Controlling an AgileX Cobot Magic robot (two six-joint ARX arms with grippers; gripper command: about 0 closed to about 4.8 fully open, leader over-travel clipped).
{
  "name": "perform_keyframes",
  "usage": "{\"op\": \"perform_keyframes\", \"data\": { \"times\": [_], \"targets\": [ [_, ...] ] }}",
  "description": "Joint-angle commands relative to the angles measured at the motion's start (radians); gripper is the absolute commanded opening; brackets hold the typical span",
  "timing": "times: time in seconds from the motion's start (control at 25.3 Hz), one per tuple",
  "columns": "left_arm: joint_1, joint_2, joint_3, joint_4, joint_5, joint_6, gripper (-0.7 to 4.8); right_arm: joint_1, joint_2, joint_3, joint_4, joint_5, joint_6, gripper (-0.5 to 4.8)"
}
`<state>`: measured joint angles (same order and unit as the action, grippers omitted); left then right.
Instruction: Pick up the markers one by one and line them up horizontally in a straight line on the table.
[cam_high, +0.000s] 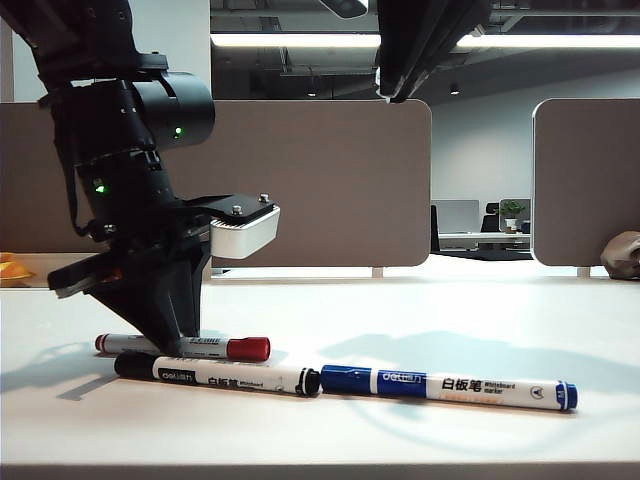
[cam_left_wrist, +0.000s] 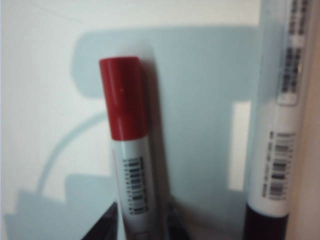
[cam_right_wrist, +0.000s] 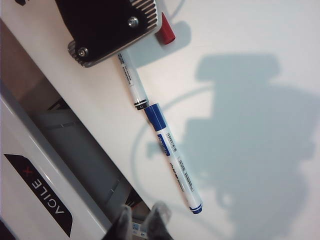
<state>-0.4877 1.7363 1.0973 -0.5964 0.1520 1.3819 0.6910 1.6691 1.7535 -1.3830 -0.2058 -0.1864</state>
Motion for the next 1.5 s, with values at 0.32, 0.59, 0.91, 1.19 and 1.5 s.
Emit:
{"op": "perform_keyframes", "data": {
  "times": [0.32, 0.59, 0.91, 1.19, 1.5],
  "targets": [
    [0.001, 0.038, -0.001, 0.026, 0.000, -0.010, 0.49, -0.014, -0.005, 0.002, 0.000, -0.007, -0.006, 0.53],
    [0.001, 0.033, 0.004, 0.027, -0.044, -0.036, 0.49, -0.014, -0.005, 0.002, 0.002, -0.025, -0.006, 0.53],
    [0.024, -0.018, 0.009, -0.028, -0.054, -0.058, 0.53, -0.014, -0.005, 0.002, 0.004, -0.025, -0.006, 0.53],
    [0.085, -0.047, 0.008, -0.126, -0.055, -0.058, 0.54, -0.014, -0.005, 0.002, 0.004, -0.026, -0.009, 0.53],
    [0.141, -0.058, 0.008, -0.193, -0.079, -0.093, 0.58, -0.014, -0.005, 0.002, 0.004, -0.027, -0.010, 0.53]
  ]
}}
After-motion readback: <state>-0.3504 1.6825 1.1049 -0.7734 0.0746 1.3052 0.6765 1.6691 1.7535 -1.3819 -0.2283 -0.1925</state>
